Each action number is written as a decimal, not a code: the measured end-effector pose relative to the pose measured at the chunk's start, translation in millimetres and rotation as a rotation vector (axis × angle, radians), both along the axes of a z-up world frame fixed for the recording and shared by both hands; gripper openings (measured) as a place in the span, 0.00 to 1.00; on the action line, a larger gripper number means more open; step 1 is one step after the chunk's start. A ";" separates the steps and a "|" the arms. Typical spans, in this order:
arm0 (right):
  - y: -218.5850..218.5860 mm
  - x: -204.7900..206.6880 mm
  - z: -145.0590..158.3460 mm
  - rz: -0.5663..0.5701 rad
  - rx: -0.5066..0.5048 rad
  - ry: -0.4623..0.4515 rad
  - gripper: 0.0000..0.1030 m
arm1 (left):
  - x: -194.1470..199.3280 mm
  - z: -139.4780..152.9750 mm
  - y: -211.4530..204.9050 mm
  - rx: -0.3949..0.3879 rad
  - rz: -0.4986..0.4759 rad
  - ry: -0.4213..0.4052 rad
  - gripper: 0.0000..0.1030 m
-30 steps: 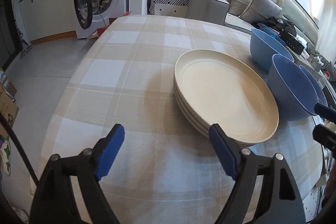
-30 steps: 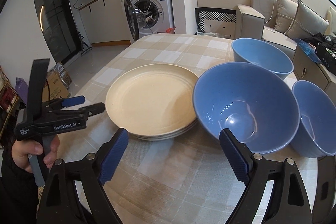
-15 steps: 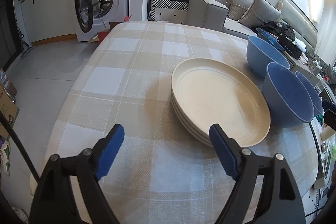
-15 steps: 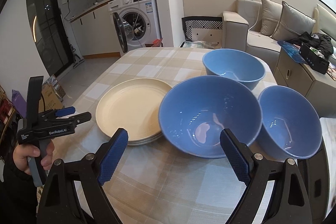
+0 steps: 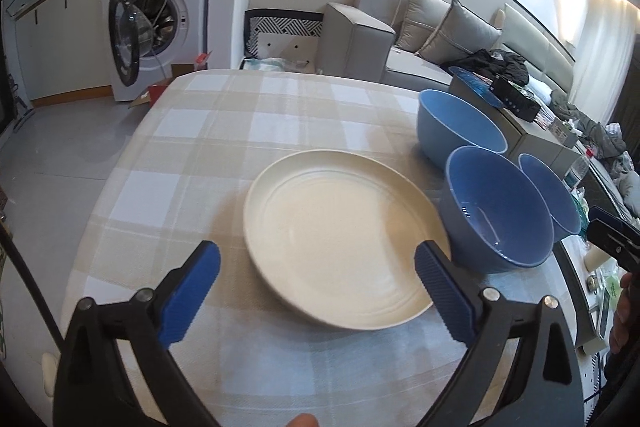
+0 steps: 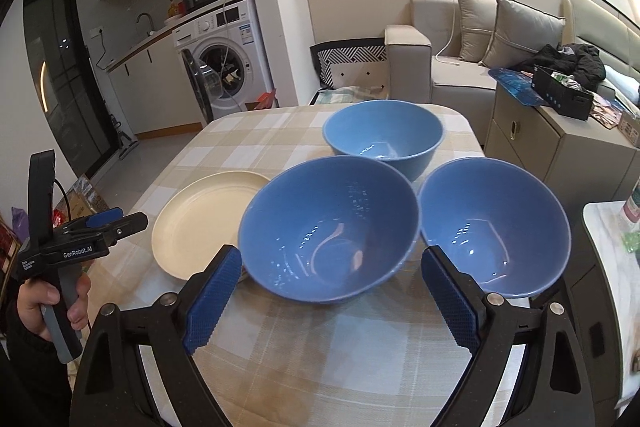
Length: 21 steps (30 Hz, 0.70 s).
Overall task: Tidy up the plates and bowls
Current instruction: 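Move both open grippers away from the plate stack toward the blue bowls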
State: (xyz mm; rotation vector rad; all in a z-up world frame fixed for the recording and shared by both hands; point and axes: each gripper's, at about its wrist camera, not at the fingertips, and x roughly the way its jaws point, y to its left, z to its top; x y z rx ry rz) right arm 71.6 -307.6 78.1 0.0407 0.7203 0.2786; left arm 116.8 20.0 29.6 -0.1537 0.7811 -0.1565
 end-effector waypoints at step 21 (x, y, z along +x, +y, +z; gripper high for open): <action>-58.4 23.6 9.5 -0.071 0.032 0.013 0.99 | 47.4 22.3 -67.1 -0.025 -0.101 -0.015 1.00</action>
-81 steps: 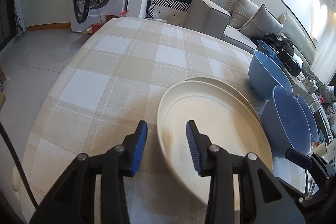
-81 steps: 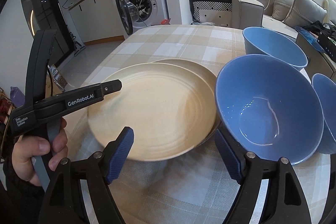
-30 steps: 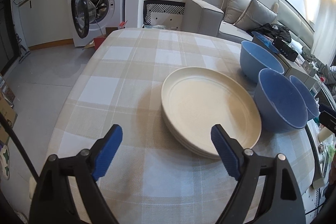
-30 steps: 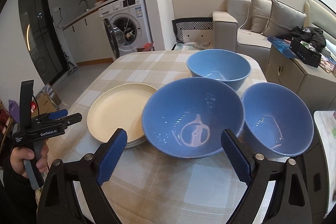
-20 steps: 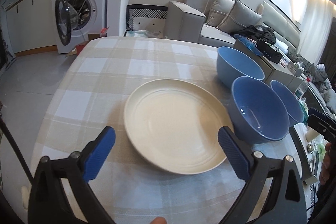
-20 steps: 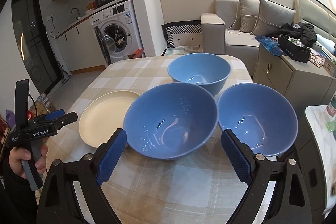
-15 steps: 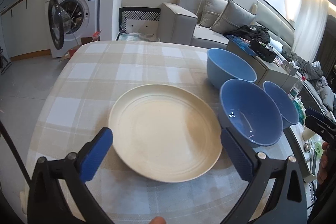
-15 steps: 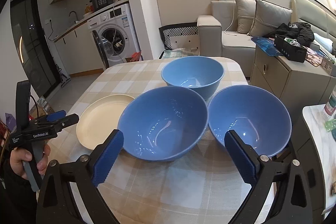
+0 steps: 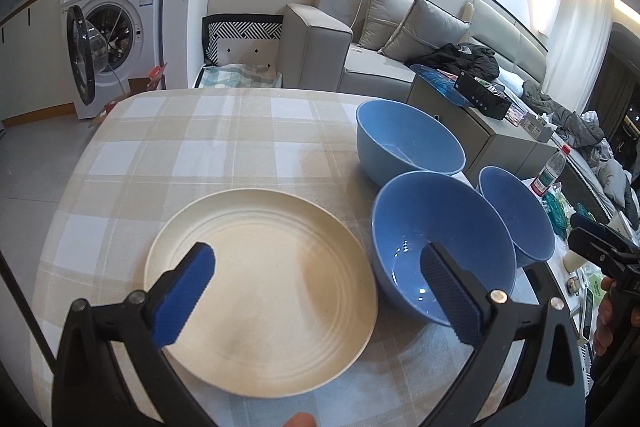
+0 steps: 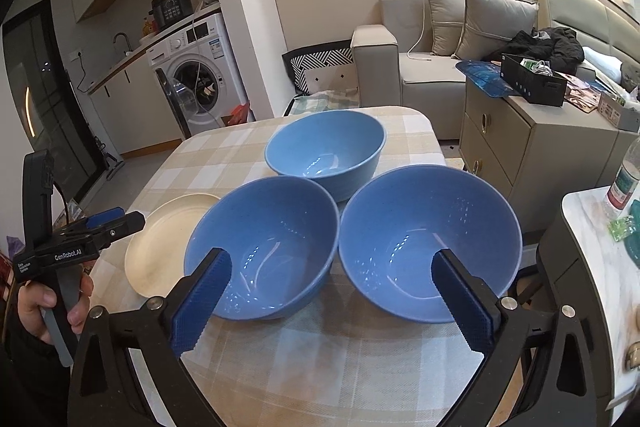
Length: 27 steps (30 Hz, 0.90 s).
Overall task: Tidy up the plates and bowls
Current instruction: 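Move both open grippers away from the plate stack toward the blue bowls, then close the left gripper on one blue bowl rim while the right gripper grips another bowl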
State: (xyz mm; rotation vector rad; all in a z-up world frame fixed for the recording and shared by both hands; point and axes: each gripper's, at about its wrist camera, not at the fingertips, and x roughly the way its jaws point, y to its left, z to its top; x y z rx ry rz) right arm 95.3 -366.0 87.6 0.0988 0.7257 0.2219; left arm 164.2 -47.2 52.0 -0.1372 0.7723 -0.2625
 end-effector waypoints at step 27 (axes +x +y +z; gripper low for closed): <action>-16.0 85.0 33.9 0.006 0.040 0.025 0.99 | 60.0 40.9 -49.6 0.013 -0.071 -0.043 1.00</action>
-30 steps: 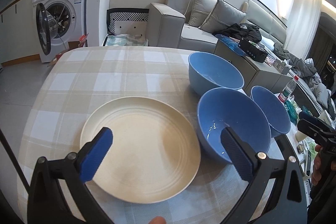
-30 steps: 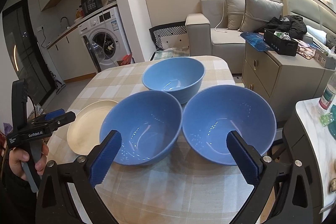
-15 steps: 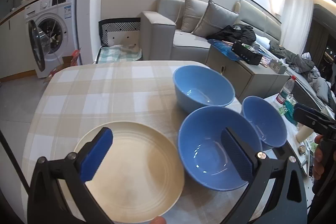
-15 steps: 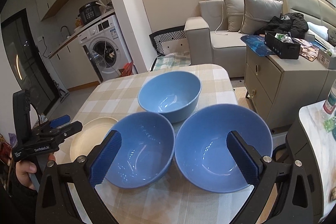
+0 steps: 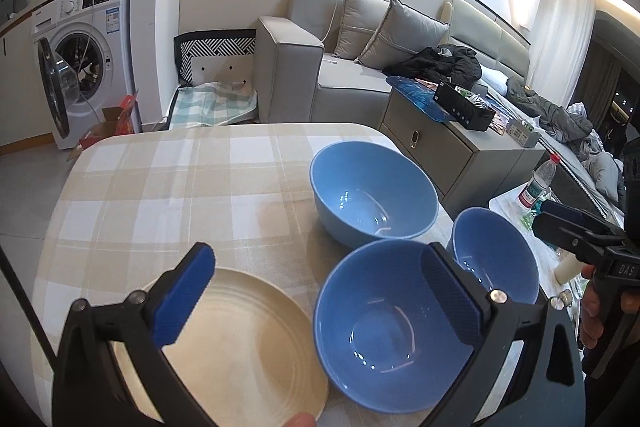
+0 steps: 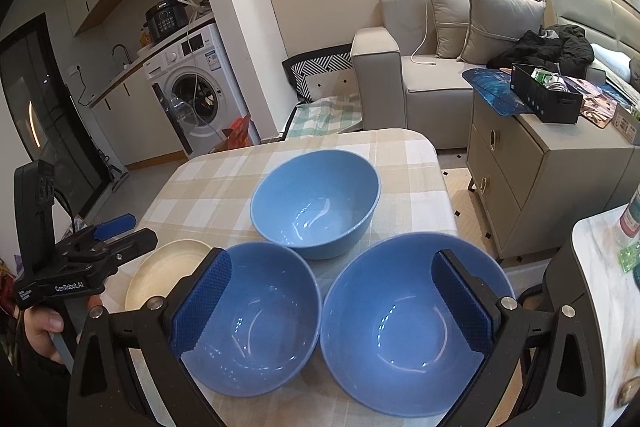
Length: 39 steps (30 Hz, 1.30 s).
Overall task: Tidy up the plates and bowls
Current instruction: 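Close the left gripper on one blue bowl rim while the right gripper grips another bowl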
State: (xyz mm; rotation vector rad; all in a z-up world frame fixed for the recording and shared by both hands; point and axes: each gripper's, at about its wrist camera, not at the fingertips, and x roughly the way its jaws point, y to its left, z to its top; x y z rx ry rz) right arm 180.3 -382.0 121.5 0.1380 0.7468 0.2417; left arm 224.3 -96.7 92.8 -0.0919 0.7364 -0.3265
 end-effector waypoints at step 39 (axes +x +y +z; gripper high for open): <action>-0.9 189.2 -89.8 -0.040 0.018 0.280 0.73 | 143.3 -65.0 -56.4 0.112 0.058 0.156 1.00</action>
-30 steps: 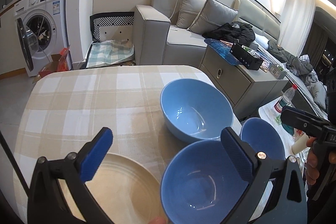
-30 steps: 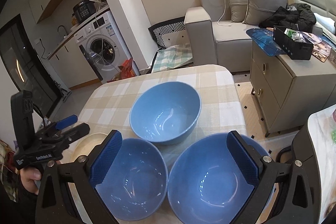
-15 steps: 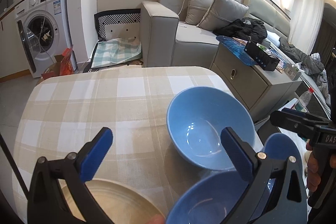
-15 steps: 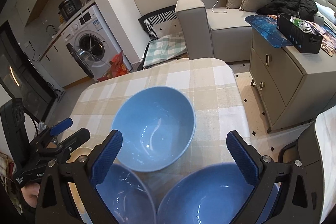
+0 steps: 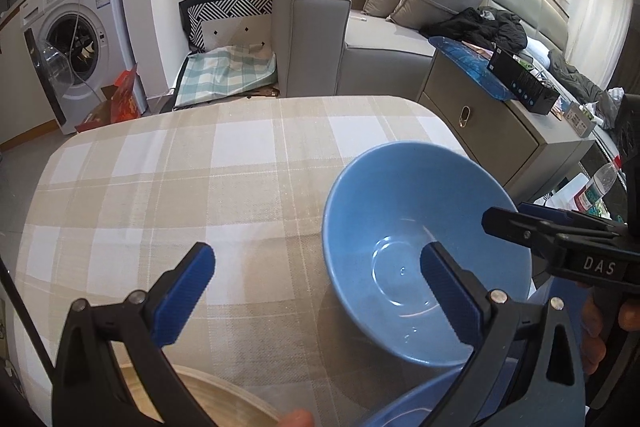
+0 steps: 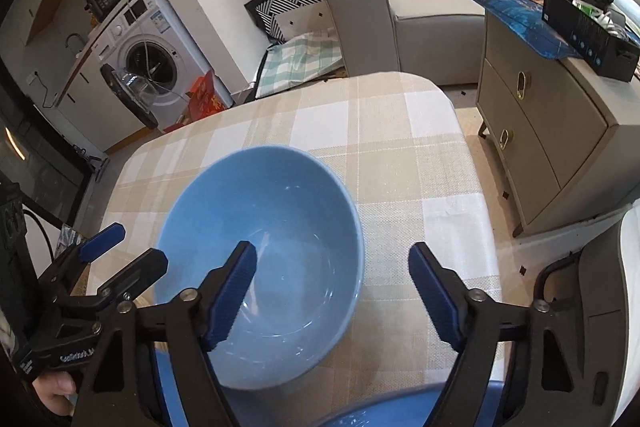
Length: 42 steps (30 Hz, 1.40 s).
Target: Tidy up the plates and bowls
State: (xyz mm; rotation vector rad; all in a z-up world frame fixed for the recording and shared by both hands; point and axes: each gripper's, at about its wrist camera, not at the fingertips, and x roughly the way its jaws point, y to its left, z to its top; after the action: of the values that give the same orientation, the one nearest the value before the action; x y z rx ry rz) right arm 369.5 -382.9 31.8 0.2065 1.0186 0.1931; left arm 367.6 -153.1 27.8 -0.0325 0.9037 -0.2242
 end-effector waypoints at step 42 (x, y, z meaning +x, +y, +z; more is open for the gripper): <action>7.0 -0.6 -8.5 0.005 -0.042 0.067 0.11 | 8.0 4.9 -28.1 0.055 -0.114 0.085 0.23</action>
State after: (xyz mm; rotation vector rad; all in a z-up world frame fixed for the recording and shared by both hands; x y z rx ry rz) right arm 368.9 -375.9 23.2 0.1729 1.0890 0.1704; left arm 375.6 -181.2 32.7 0.0606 0.9975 -0.3058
